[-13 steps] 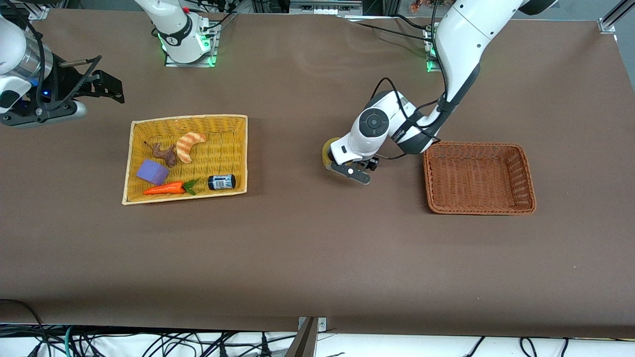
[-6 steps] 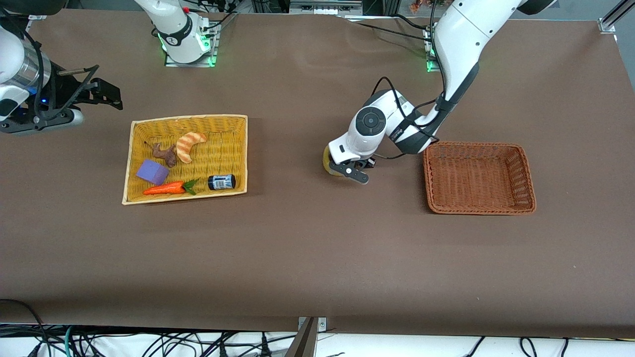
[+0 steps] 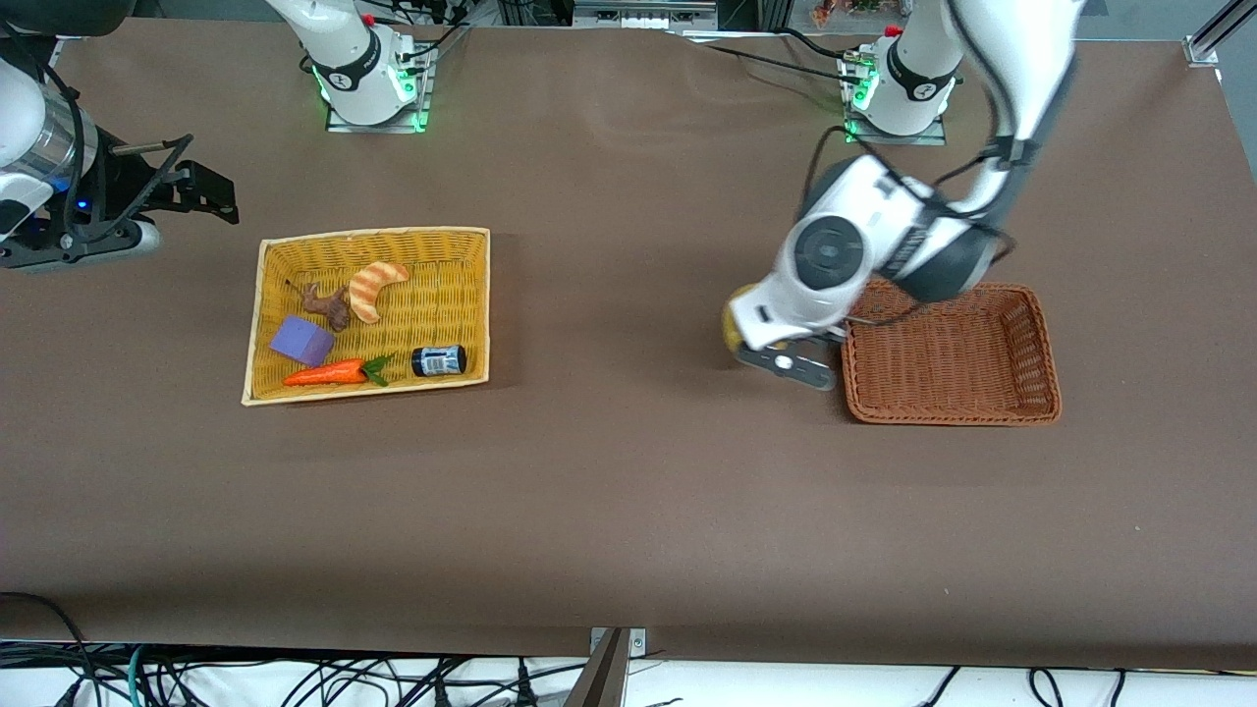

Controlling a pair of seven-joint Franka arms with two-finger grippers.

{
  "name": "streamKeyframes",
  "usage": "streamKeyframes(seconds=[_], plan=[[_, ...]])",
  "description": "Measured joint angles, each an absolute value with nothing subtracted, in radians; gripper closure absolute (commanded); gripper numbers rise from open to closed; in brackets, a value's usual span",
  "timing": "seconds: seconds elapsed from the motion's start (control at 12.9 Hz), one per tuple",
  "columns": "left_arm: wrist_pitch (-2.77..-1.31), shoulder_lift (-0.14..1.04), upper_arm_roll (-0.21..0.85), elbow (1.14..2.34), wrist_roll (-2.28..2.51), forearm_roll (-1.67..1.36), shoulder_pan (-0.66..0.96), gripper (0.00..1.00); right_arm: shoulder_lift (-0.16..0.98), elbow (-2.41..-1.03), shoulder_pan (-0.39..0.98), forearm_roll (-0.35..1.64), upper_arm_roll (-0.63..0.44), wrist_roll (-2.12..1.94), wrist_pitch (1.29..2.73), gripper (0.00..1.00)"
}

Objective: Transfer tape with both arms
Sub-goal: 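Carry the tape roll into the brown basket and release it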

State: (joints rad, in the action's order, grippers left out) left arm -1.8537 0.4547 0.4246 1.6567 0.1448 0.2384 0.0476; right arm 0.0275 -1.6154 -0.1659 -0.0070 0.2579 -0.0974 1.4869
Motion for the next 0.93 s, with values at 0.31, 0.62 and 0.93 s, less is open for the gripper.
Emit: streamKeyframes(seconds=[0.31,0.62,0.93], plan=[[-1.856,0.475,0.414,1.658,-0.262,0.277,-0.225,1.00,0.029,-1.615,-0.166,-0.008,0.258,-0.098,1.488,0.00],[-2.025,0.535,0.416,1.759,-0.429,0.295,-0.368,0.90,0.029,-1.615,-0.166,-0.008,0.258,-0.098,1.488,0.00],[-2.154,0.548,0.426,1.876,-0.436,0.295,-0.384,0.00,0.029,-1.615,-0.166,-0.008,0.258,-0.098,1.488,0.00]])
